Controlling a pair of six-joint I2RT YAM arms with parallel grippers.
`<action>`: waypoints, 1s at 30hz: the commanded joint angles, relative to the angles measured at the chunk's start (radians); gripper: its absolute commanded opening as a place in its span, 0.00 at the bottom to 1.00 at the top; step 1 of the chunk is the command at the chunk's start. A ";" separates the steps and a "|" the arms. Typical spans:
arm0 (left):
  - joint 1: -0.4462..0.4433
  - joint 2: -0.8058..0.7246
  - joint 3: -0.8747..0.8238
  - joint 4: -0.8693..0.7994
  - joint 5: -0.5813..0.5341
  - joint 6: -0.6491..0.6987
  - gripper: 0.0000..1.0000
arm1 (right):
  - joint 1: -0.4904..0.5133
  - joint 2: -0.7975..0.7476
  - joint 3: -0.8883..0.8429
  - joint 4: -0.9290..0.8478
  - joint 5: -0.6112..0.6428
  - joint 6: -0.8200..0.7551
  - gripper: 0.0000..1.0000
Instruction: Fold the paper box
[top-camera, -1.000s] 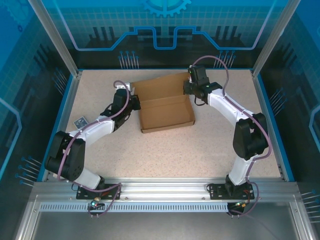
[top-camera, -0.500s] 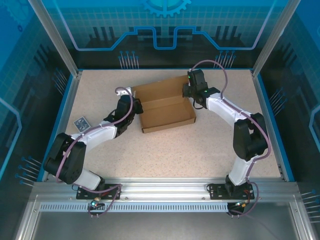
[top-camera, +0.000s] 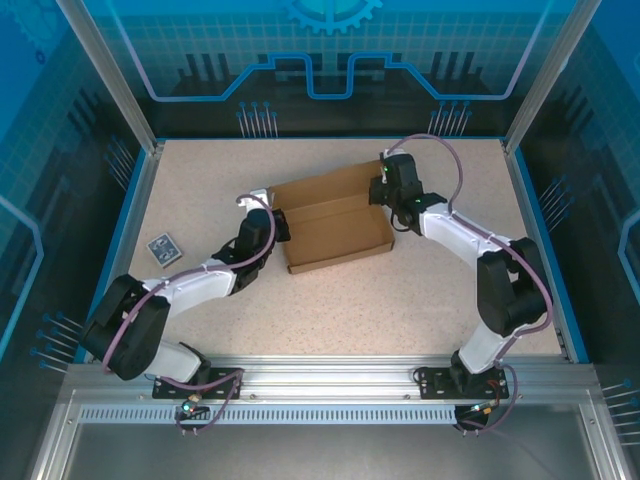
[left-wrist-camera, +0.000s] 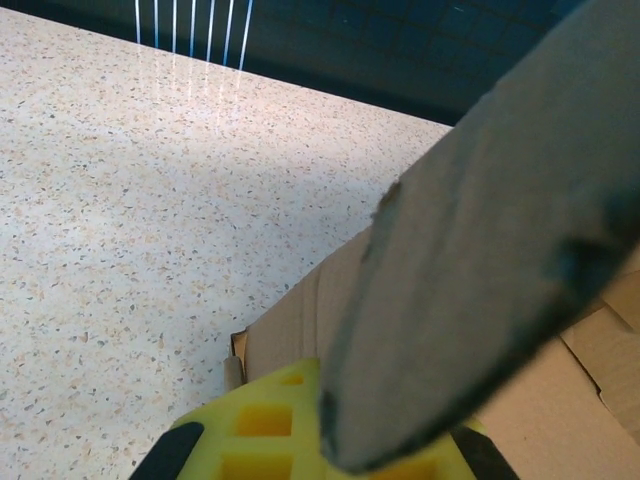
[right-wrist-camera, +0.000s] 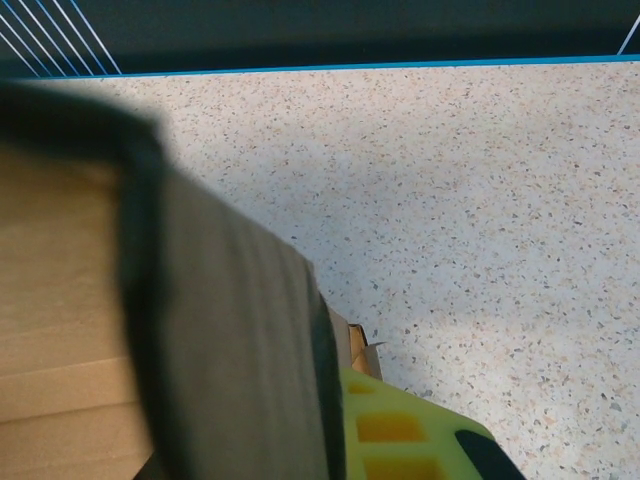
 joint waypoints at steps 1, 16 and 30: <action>-0.033 -0.021 -0.044 0.039 -0.023 0.029 0.00 | 0.019 -0.036 -0.066 0.029 -0.028 -0.013 0.06; -0.090 -0.032 -0.154 0.152 -0.068 0.106 0.02 | 0.047 -0.150 -0.386 0.352 0.002 -0.066 0.06; -0.097 -0.052 -0.195 0.190 -0.057 0.123 0.17 | 0.091 -0.168 -0.557 0.536 0.076 -0.084 0.08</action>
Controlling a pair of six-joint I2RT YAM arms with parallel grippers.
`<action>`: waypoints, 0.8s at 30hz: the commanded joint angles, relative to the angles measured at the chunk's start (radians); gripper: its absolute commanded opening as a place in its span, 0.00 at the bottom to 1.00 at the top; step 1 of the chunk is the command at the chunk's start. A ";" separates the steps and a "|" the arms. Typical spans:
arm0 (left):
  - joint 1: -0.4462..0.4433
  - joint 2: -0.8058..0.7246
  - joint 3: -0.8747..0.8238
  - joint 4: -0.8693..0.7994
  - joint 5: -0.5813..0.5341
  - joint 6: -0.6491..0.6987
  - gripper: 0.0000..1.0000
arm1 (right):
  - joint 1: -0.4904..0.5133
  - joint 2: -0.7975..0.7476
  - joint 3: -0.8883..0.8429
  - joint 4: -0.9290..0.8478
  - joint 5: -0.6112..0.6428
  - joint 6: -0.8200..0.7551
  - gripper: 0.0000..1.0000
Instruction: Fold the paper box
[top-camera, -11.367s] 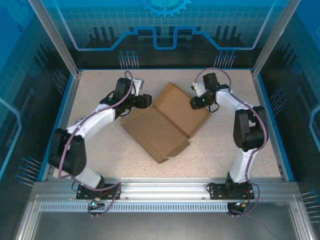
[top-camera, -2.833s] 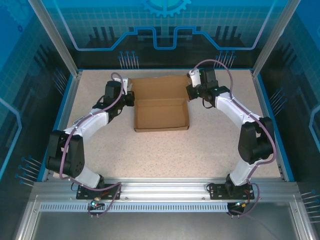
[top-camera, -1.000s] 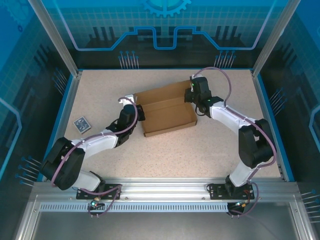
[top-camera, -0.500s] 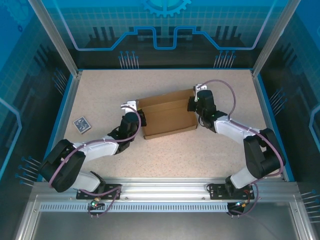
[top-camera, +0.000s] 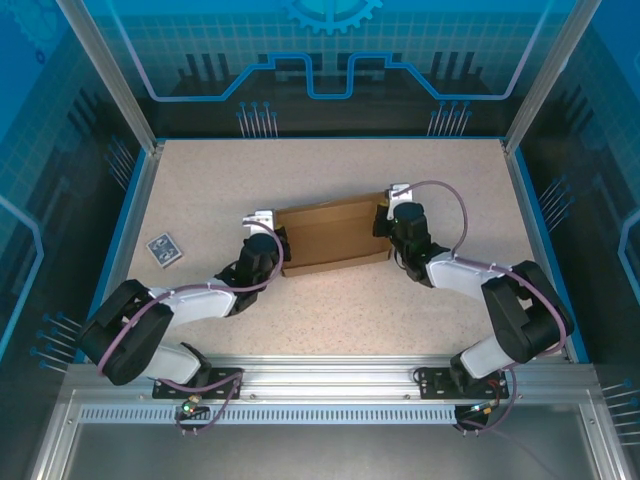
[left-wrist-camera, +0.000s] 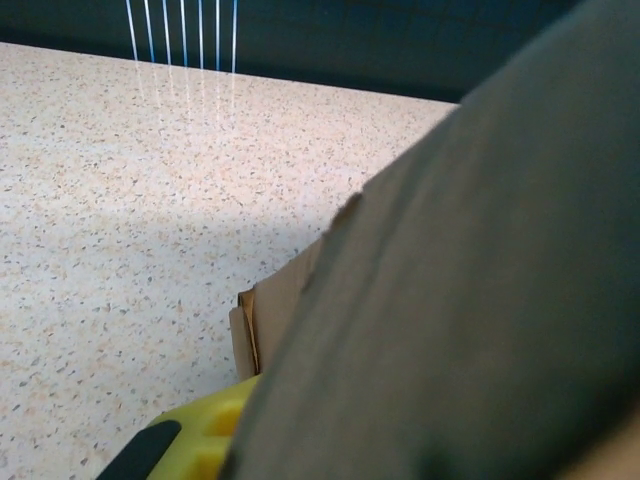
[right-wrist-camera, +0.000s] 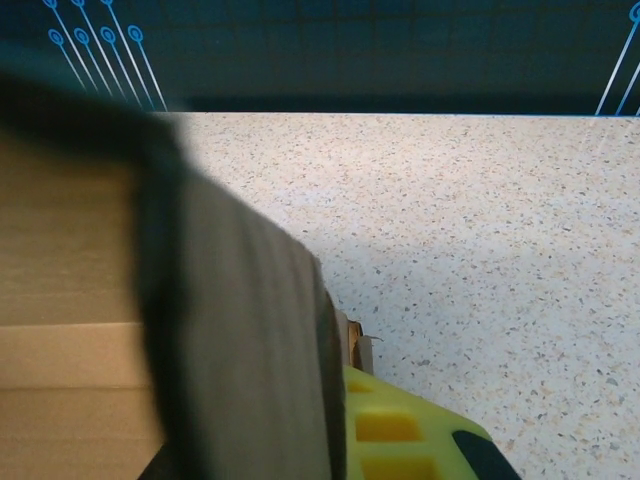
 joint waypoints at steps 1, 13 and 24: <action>-0.014 -0.029 -0.017 -0.010 0.029 0.003 0.19 | 0.025 -0.006 -0.060 -0.037 0.014 -0.002 0.08; -0.013 -0.149 -0.028 -0.129 0.113 -0.025 0.47 | 0.053 -0.011 -0.096 -0.005 0.063 -0.007 0.07; -0.012 -0.466 -0.039 -0.448 0.191 0.010 0.60 | 0.063 -0.014 -0.091 -0.008 0.084 -0.014 0.06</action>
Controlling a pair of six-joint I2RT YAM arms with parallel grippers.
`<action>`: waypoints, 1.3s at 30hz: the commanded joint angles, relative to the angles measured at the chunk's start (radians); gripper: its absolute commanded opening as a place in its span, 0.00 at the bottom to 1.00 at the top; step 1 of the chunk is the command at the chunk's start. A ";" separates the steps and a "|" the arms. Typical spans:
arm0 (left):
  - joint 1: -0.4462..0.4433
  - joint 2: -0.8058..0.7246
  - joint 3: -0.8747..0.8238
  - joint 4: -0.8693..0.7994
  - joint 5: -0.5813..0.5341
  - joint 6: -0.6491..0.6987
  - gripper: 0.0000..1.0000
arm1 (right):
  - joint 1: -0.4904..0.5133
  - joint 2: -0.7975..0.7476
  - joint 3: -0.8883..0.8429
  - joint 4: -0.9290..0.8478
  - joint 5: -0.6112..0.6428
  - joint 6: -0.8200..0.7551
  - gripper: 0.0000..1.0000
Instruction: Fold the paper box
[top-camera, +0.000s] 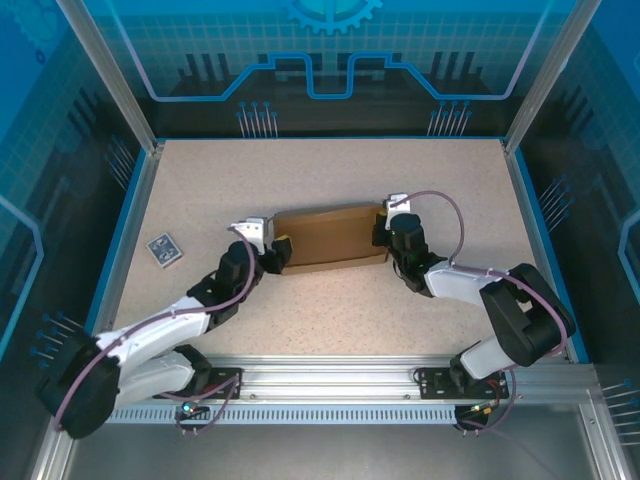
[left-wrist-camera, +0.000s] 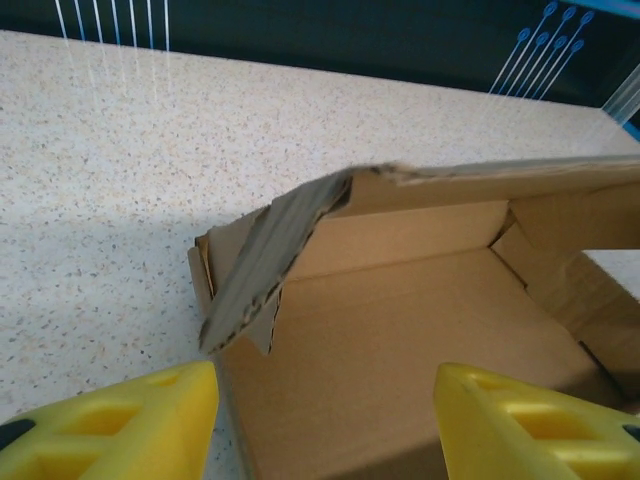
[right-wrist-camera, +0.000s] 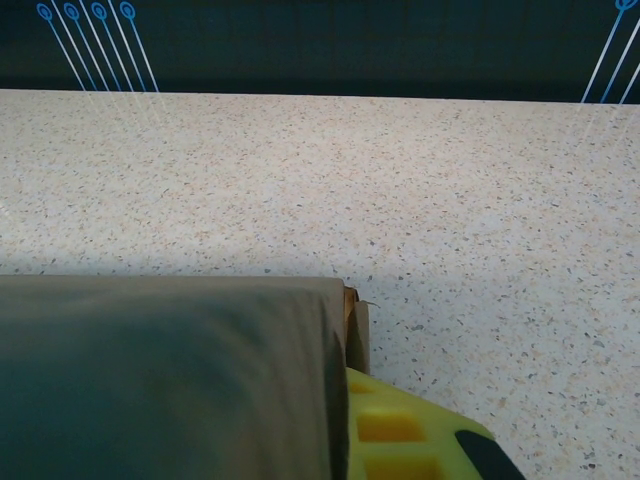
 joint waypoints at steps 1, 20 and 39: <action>-0.005 -0.138 0.019 -0.167 0.020 0.028 0.61 | 0.018 0.000 -0.021 -0.054 0.012 -0.007 0.06; 0.106 0.257 0.703 -0.577 0.390 0.094 0.63 | 0.024 -0.012 -0.020 -0.052 0.029 -0.029 0.06; 0.111 0.557 0.828 -0.637 0.657 0.084 0.59 | 0.024 -0.011 -0.023 -0.070 0.035 -0.020 0.11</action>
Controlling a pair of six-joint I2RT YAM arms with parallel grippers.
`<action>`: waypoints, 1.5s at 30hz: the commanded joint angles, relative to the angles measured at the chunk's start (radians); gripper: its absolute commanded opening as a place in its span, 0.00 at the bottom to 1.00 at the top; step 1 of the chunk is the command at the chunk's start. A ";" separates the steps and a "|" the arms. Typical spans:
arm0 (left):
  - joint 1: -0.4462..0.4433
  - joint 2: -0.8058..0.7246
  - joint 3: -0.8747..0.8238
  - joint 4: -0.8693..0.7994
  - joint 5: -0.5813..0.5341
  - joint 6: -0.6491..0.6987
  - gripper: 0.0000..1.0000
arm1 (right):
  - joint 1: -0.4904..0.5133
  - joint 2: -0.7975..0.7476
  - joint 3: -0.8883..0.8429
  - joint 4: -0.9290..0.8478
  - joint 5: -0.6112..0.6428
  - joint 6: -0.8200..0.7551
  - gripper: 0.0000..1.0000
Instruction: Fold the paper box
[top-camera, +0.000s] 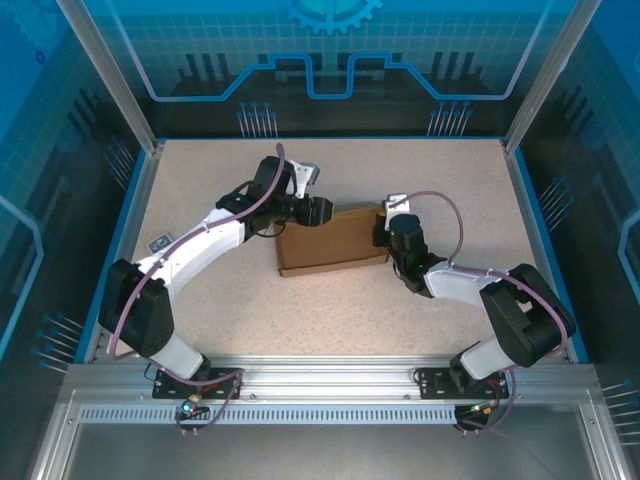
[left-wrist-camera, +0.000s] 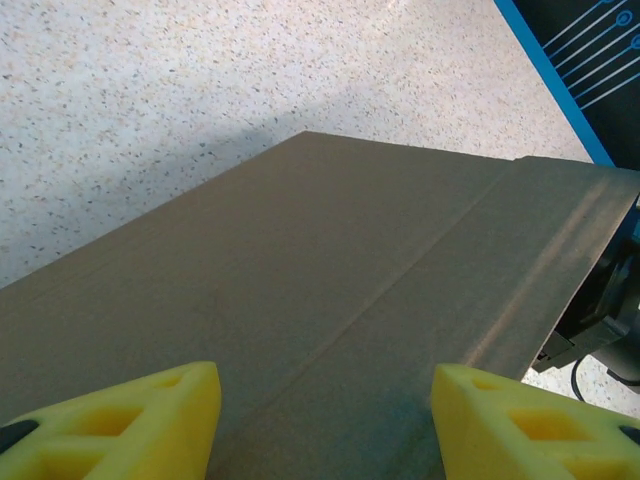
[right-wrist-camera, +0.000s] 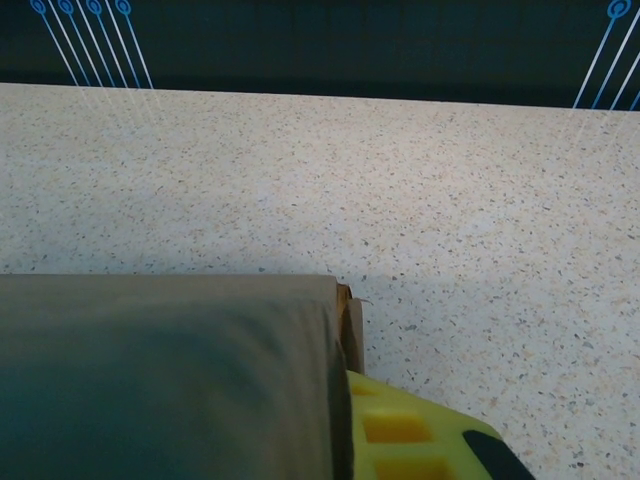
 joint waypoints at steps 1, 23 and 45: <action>-0.002 0.014 -0.004 -0.016 0.054 0.005 0.59 | 0.018 -0.012 -0.023 -0.063 0.015 -0.003 0.12; -0.014 0.032 -0.086 0.037 0.048 -0.013 0.57 | 0.031 -0.451 -0.030 -0.482 -0.019 -0.068 0.41; -0.039 0.074 -0.163 0.105 0.046 -0.045 0.56 | -0.202 0.184 0.594 -0.868 -0.508 -0.049 0.57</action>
